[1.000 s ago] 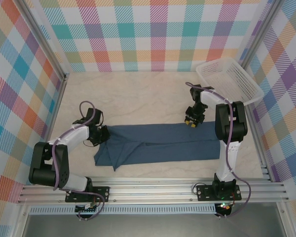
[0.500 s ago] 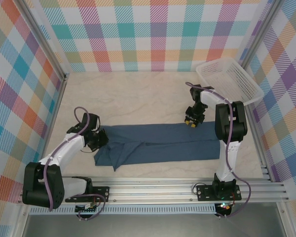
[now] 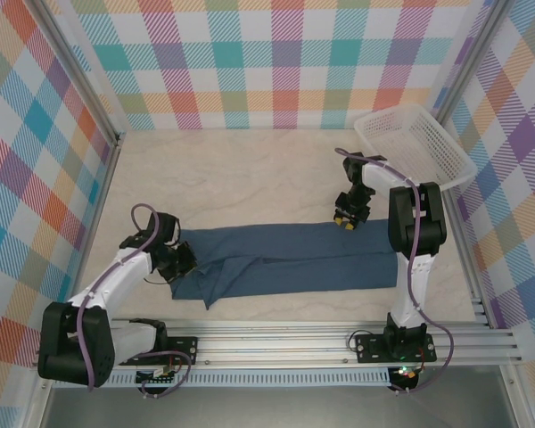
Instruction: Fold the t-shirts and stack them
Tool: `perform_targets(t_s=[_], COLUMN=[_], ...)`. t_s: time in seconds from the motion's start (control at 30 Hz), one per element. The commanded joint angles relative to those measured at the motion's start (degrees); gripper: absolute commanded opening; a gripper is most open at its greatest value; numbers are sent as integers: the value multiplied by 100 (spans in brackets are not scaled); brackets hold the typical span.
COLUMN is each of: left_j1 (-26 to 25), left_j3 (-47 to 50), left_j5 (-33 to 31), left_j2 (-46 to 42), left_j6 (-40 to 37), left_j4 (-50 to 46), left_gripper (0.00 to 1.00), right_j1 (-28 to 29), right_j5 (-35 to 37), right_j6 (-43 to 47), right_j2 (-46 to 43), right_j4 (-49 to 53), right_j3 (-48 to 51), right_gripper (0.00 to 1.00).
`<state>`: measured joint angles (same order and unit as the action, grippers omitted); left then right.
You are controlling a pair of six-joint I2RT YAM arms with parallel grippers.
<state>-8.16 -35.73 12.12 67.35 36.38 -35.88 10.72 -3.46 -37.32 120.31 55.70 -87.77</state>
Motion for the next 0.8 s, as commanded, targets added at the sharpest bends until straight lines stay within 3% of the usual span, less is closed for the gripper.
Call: perform_targets(t_s=[0.0,0.13,0.33,0.6,0.77], left_j1=[-33,-38,-82,-230,-245], left_j3=[-192,-21,312,367,325], left_j5=[-103,73,222,336,309], left_j2=[-8,-318,-970,-456,-150], left_j6=[75,241,899,1231,1253], left_j4=[-143,-82,-8,590,855], left_gripper=[17,32,40,36,25], right_j1=[27,27,24,27,26], right_j5=[127,114,100,127,111], right_j6=[85,82,58,85,75], right_j2=[309,305,325,348,360], right_j4=[32,46,33,48,38], right_j3=[14,-12,-21,-30,-30], right_gripper=[27,27,27,27,27])
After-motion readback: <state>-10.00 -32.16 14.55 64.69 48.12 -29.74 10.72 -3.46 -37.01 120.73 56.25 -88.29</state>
